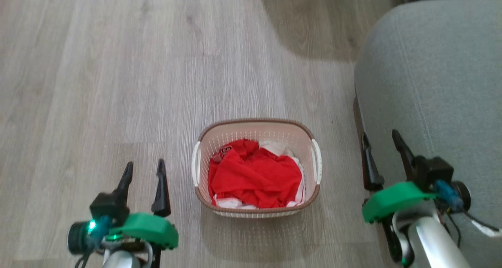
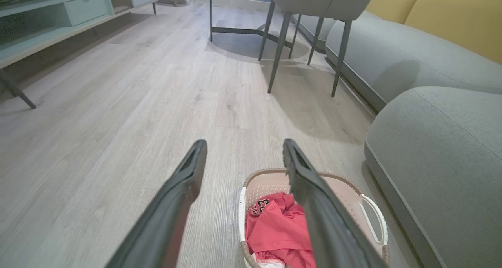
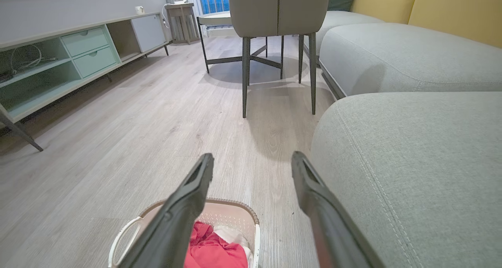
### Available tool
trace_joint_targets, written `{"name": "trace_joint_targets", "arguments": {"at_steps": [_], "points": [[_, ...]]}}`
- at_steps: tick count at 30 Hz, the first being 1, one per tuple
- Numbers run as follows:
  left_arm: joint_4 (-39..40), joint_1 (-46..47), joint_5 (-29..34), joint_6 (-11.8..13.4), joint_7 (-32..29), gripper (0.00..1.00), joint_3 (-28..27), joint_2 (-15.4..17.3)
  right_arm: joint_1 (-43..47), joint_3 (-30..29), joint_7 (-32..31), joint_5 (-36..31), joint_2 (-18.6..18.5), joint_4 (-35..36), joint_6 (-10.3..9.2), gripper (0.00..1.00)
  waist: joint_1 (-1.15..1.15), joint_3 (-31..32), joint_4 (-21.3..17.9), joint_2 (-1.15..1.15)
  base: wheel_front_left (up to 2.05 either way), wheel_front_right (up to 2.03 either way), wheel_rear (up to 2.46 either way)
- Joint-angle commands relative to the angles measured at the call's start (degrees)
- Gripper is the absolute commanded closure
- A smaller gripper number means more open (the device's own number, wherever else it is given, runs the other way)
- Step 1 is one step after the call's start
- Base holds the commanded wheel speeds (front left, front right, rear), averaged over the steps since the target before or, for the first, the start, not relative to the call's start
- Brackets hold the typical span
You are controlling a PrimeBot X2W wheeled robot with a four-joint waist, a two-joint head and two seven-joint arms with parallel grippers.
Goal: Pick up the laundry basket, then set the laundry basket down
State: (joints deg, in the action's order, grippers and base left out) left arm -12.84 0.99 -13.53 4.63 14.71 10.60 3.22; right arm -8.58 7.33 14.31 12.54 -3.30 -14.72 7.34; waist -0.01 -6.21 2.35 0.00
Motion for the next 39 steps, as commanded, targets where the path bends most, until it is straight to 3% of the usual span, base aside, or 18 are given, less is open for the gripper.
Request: {"name": "trace_joint_targets", "arguments": {"at_steps": [1, 15, 37, 38, 39], "points": [[3.2, 0.1, 0.6, 0.4, 0.3, 0.00, -2.5, -0.1, 0.8, 1.0, 0.7, -0.8, 0.4, 3.1, 0.14, 0.00, 0.01, 1.6, 0.2, 0.00, 0.00, 0.00, 0.00], [6.5, -6.2, 1.3, 0.4, 0.3, 0.00, -4.1, -0.3, 8.5, 0.1, 0.7, -1.0, 0.4, 7.7, 0.14, 0.00, 0.01, 6.1, 0.1, 0.00, 0.00, 0.00, 0.00], [6.3, -7.6, 2.9, 0.0, 0.3, 0.00, -4.2, -0.3, 9.3, -0.6, 0.7, -0.9, 0.4, 7.9, 0.14, 0.00, 0.01, 6.7, -0.6, 0.00, 0.00, 0.00, 0.00], [4.5, -9.3, 2.4, -0.1, 0.0, 1.00, -2.1, 0.0, 10.2, -1.7, 0.0, -0.5, 0.7, 5.8, 0.00, 1.00, 0.01, 6.7, -0.6, 0.00, 0.00, 0.00, 0.00], [3.9, -9.3, 2.3, -0.1, 0.0, 1.00, -2.0, 0.0, 10.3, -1.6, -0.1, -0.4, 0.7, 5.1, 0.00, 1.00, 0.01, 6.7, -0.6, 0.00, 0.00, 0.00, 0.00]]}}
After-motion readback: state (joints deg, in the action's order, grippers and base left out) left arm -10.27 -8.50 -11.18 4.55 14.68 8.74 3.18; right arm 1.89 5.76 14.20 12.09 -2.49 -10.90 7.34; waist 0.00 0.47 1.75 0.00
